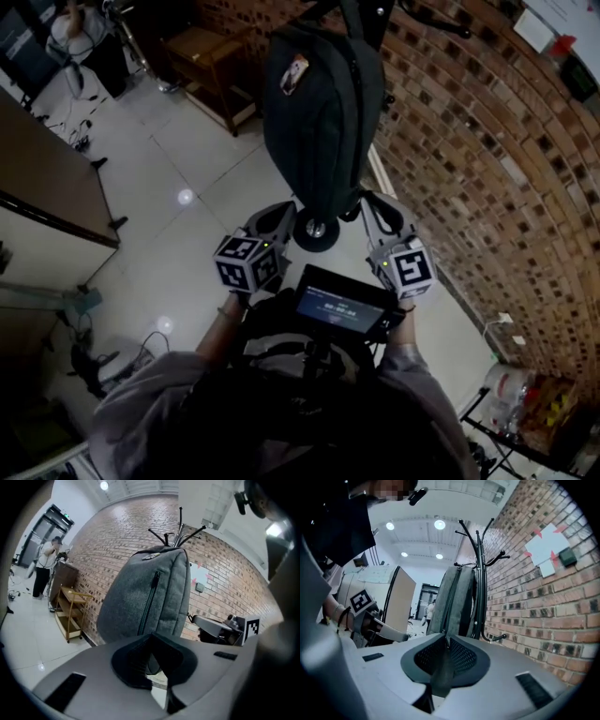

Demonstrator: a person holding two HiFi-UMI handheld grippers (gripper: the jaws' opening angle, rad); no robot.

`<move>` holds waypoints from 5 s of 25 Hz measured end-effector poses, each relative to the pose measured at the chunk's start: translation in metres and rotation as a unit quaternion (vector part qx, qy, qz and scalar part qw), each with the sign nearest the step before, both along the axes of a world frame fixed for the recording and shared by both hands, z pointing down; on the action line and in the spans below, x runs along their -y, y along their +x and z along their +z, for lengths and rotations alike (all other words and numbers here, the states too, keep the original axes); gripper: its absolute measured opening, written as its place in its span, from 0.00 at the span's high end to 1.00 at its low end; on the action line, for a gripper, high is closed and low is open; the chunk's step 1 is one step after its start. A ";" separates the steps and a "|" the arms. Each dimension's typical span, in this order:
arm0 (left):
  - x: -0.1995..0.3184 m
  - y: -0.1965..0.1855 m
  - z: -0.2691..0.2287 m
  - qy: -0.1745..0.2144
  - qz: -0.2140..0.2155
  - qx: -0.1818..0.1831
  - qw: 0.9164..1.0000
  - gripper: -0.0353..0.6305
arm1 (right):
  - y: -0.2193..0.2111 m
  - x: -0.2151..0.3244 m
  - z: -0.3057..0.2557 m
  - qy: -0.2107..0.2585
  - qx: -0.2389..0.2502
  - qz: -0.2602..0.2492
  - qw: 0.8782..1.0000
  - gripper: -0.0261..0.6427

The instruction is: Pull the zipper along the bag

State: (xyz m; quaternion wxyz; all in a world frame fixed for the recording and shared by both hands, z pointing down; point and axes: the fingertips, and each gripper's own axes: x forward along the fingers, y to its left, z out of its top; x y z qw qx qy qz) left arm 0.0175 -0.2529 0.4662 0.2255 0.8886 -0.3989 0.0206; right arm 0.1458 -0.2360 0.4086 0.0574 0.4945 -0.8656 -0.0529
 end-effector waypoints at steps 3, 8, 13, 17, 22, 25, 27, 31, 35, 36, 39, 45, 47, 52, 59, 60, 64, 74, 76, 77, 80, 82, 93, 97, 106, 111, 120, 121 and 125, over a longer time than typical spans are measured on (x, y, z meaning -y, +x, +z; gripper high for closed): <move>-0.017 -0.005 0.006 -0.002 -0.036 0.005 0.999 0.94 | -0.003 0.005 0.006 0.007 -0.025 -0.025 0.999 0.92; -0.046 -0.018 0.016 -0.013 -0.085 0.016 0.996 0.94 | -0.008 0.015 0.009 0.038 -0.095 -0.037 0.994 0.98; -0.059 -0.037 0.021 -0.005 -0.114 0.037 0.993 0.94 | -0.008 0.020 0.009 0.033 -0.126 -0.050 0.990 0.97; -0.063 -0.043 0.012 -0.005 -0.120 0.025 0.992 0.94 | -0.002 0.004 0.019 0.022 -0.085 -0.059 0.994 0.80; -0.063 -0.039 0.009 -0.003 -0.101 0.022 0.995 0.94 | -0.011 0.000 0.045 0.006 -0.134 -0.036 0.990 0.75; -0.065 -0.040 0.010 -0.004 -0.090 0.027 0.996 0.94 | -0.017 0.007 0.040 0.008 -0.117 -0.008 0.993 0.75; -0.066 -0.043 0.014 -0.006 -0.088 0.028 0.996 0.94 | -0.021 0.012 0.035 0.003 -0.105 -0.002 0.994 0.75; -0.067 -0.047 0.017 -0.013 -0.086 0.028 0.996 0.94 | -0.026 0.018 0.033 -0.013 -0.110 -0.024 0.994 0.77; -0.064 -0.053 0.017 -0.013 -0.084 0.025 0.996 0.94 | -0.029 0.016 0.031 -0.016 -0.126 -0.035 0.991 0.85; -0.064 -0.054 0.017 -0.013 -0.083 0.024 0.996 0.94 | -0.028 0.015 0.030 -0.017 -0.130 -0.033 0.991 0.87; -0.062 -0.055 0.015 -0.010 -0.080 0.022 0.997 0.94 | -0.020 0.011 0.026 -0.015 -0.130 -0.018 0.991 0.89; -0.059 -0.059 0.014 -0.009 -0.075 0.017 0.997 0.94 | -0.010 0.002 0.016 0.022 -0.161 0.005 0.987 0.90; -0.058 -0.057 0.013 -0.008 -0.069 0.016 0.997 0.94 | -0.010 -0.002 0.011 0.046 -0.170 0.001 0.984 0.90; -0.048 -0.027 -0.005 0.024 -0.023 0.023 0.999 0.94 | -0.013 -0.003 -0.002 0.076 -0.175 -0.011 0.982 0.90; -0.034 -0.003 -0.027 0.062 0.009 0.038 0.997 0.94 | -0.023 0.008 -0.015 0.068 -0.157 -0.002 0.985 0.89; -0.033 -0.003 -0.027 0.062 0.008 0.036 0.997 0.94 | -0.025 0.010 -0.017 0.064 -0.153 0.003 0.986 0.91; -0.031 -0.008 -0.025 0.060 -0.002 0.024 0.998 0.94 | -0.031 0.017 -0.015 0.061 -0.167 0.000 0.984 0.94; -0.025 -0.024 -0.017 0.052 -0.019 0.021 0.998 0.94 | -0.035 0.018 -0.013 0.045 -0.246 -0.076 0.965 0.95; -0.025 -0.025 -0.018 0.052 -0.021 0.021 0.998 0.94 | -0.035 0.016 -0.014 0.055 -0.267 -0.077 0.959 0.95; -0.025 -0.026 -0.018 0.052 -0.021 0.021 0.998 0.94 | -0.034 0.015 -0.015 0.057 -0.262 -0.078 0.960 0.95; -0.026 -0.024 -0.017 0.051 -0.018 0.018 0.998 0.94 | -0.031 0.015 -0.019 0.057 -0.238 -0.082 0.966 0.95; -0.026 -0.022 -0.016 0.049 -0.016 0.019 0.998 0.94 | -0.031 0.015 -0.021 0.053 -0.231 -0.085 0.968 0.95; -0.023 -0.018 -0.012 0.046 -0.016 0.015 0.999 0.94 | -0.029 0.017 -0.051 0.059 -0.195 -0.117 0.972 0.95; -0.022 -0.017 -0.010 0.042 -0.016 0.011 0.999 0.94 | -0.032 0.019 -0.068 0.071 -0.201 -0.122 0.969 0.95; -0.022 -0.014 -0.009 0.041 -0.013 0.009 0.999 0.94 | -0.034 0.022 -0.082 0.078 -0.217 -0.123 0.965 0.95; -0.021 -0.016 -0.010 0.039 -0.013 0.009 0.999 0.94 | -0.035 0.023 -0.089 0.078 -0.223 -0.120 0.964 0.95; -0.021 -0.016 -0.006 0.035 -0.012 0.010 0.999 0.94 | -0.033 0.026 -0.097 0.080 -0.219 -0.126 0.964 0.95; -0.020 -0.016 -0.006 0.034 -0.012 0.011 0.999 0.94 | -0.033 0.027 -0.099 0.081 -0.217 -0.126 0.965 0.95; -0.020 -0.015 -0.005 0.032 -0.011 0.012 0.999 0.94 | -0.034 0.028 -0.107 0.085 -0.212 -0.127 0.965 0.95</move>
